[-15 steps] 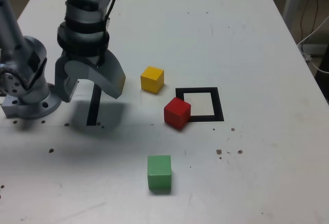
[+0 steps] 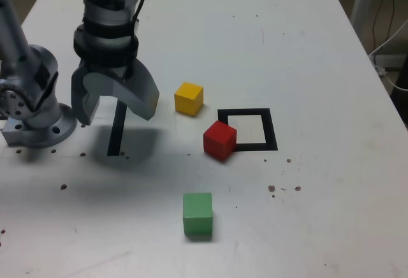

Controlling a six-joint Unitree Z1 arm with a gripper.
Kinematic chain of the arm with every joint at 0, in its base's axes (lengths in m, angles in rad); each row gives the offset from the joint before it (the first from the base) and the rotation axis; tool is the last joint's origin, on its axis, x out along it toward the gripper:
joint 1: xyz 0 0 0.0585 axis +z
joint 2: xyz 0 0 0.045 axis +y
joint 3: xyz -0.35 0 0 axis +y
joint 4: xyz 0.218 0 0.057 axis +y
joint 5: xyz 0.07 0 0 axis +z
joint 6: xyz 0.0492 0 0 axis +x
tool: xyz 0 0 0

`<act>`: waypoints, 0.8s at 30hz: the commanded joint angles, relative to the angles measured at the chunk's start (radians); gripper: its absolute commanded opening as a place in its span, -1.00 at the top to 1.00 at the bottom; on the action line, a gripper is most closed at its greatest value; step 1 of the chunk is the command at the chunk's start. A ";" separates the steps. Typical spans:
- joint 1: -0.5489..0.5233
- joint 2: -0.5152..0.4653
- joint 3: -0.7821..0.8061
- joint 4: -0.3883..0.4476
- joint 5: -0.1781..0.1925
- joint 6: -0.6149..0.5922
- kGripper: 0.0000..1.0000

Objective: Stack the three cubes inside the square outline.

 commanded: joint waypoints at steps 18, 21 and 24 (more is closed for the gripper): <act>-0.181 0.131 -0.341 0.173 0.038 -0.047 -0.99; -0.195 0.158 -0.390 0.200 0.056 -0.016 -1.00; -0.204 0.183 -0.430 0.207 0.072 0.030 -1.00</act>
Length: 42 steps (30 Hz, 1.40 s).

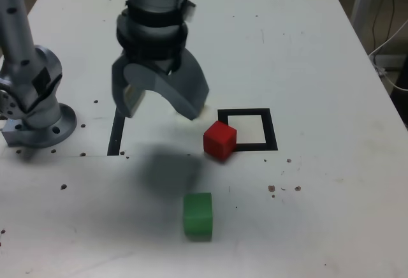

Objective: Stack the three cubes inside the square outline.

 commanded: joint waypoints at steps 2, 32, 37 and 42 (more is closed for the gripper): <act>-0.010 0.035 -0.044 0.003 0.025 0.059 -1.00; -0.005 0.307 -0.190 -0.093 0.089 0.236 -0.89; 0.013 0.342 -0.191 -0.108 0.079 0.237 -0.56; 0.023 0.358 -0.188 -0.128 0.073 0.232 0.16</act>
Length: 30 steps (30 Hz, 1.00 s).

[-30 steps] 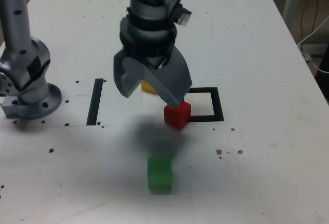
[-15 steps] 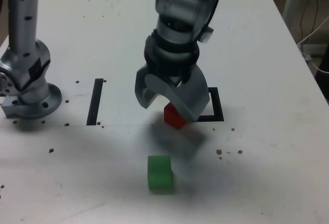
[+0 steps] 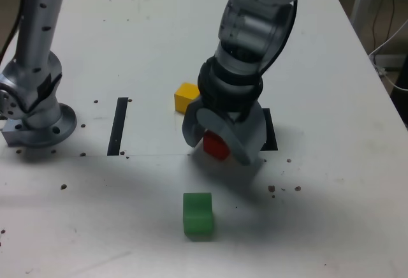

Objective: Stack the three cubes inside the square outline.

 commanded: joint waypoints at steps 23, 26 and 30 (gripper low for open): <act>0.003 0.004 -0.001 -0.014 -0.008 0.004 0.52; 0.003 0.004 -0.002 -0.012 -0.009 0.004 0.52; 0.003 0.001 -0.008 -0.006 -0.009 -0.004 0.52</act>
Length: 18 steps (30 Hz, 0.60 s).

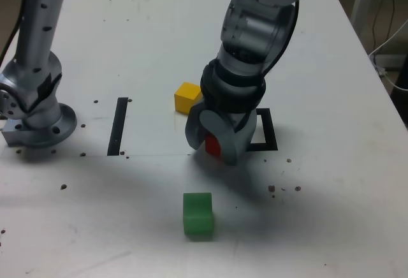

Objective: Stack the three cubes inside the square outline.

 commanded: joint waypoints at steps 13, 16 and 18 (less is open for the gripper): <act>0.063 -0.017 -0.172 0.159 -0.055 -0.230 0.52; 0.092 -0.002 -0.199 0.158 -0.103 -0.244 0.52; 0.108 0.010 -0.212 0.155 -0.120 -0.246 0.52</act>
